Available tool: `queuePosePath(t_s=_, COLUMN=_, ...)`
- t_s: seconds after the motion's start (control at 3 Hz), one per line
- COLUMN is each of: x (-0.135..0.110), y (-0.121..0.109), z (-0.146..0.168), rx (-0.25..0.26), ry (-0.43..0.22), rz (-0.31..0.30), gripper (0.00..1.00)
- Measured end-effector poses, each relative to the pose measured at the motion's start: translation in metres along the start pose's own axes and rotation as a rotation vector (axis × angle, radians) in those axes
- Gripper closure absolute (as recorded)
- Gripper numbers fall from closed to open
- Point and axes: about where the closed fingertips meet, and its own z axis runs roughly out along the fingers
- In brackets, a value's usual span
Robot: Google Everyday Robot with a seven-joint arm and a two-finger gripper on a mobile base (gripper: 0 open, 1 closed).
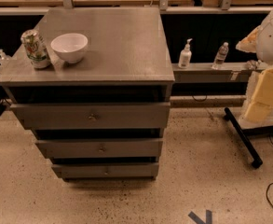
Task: Open top drawer
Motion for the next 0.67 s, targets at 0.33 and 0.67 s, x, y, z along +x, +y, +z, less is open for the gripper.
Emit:
queuePosePath(t_s=0.33, x=0.0, y=0.0, z=0.0, rx=0.0, ry=0.0, rz=0.0, gripper=0.0)
queuePosePath(t_s=0.67, x=-0.01, y=-0.005, z=0.023, rx=-0.025, ry=0.056, rz=-0.022, gripper=0.0)
